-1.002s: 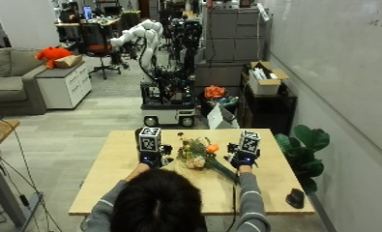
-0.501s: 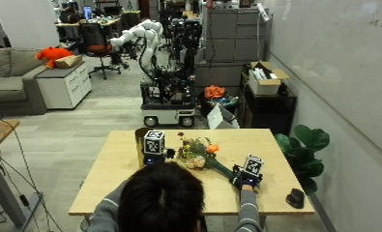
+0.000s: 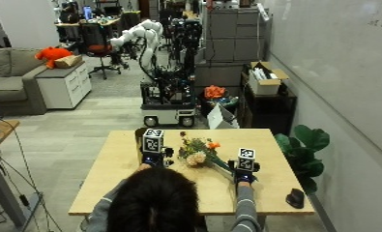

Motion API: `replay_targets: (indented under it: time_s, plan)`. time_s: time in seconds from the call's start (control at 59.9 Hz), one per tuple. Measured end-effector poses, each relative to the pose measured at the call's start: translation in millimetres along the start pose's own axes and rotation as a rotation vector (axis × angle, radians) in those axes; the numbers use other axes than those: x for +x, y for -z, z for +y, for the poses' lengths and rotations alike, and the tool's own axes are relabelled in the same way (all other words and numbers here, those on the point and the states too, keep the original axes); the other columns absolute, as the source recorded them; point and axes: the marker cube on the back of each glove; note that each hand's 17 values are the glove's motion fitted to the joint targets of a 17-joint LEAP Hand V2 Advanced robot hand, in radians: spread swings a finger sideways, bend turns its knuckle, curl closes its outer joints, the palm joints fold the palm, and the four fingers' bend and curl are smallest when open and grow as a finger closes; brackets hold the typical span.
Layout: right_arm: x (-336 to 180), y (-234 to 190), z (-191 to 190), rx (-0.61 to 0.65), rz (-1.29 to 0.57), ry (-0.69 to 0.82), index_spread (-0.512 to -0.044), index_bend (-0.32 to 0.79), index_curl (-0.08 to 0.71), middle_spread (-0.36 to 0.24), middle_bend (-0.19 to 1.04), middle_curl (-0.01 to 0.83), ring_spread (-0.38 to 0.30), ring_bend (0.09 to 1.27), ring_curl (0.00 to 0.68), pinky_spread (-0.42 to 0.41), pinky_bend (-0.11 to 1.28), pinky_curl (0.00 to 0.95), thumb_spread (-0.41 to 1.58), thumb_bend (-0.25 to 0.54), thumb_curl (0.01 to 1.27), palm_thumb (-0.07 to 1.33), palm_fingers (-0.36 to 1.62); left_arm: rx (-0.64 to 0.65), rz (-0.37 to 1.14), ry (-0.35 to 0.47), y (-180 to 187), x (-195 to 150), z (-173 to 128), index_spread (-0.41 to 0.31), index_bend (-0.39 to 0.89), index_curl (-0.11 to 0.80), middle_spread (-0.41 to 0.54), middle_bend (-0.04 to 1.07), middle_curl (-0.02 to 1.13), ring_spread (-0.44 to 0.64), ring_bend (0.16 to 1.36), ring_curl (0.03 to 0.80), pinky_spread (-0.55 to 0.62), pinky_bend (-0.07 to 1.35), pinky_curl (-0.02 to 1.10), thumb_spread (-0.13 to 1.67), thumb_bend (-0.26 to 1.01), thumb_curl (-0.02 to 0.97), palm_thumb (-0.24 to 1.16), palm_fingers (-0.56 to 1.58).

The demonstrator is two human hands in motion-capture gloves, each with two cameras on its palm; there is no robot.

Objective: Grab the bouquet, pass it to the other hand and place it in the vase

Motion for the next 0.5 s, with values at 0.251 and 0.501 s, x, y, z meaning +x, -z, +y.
replay_targets:
  time_s: [0.251, 0.501]
  plan:
    - [1, 61, -22, 0.453, -0.121, -0.223, -0.215, 0.44, 0.506, -0.152, 0.78, 0.621, -0.186, 0.94, 0.581, -0.214, 0.7, 0.534, 1.09, 0.023, 0.32, 0.95, 1.47, 0.089, 0.053, -0.012, 35, -14, 7, -0.081, 0.23, 0.435, 0.209, 0.17, 0.28, 0.42, 0.37, 0.25, 0.42, 0.18, 0.28, 1.11, -0.01, 0.275, 0.09, 0.19]
    - [-59, 114, 7, 0.15, -0.785, -0.156, -0.204, 0.57, 0.579, -0.145, 0.88, 0.657, -0.185, 1.03, 0.616, -0.22, 0.77, 0.574, 1.02, 0.03, 0.43, 1.08, 1.4, 0.414, -0.005, 0.097, 104, -50, 11, -0.101, 0.27, 0.441, 0.137, 0.2, 0.3, 0.33, 0.36, 0.251, 0.39, 0.18, 0.27, 1.14, -0.01, 0.276, 0.13, 0.36]
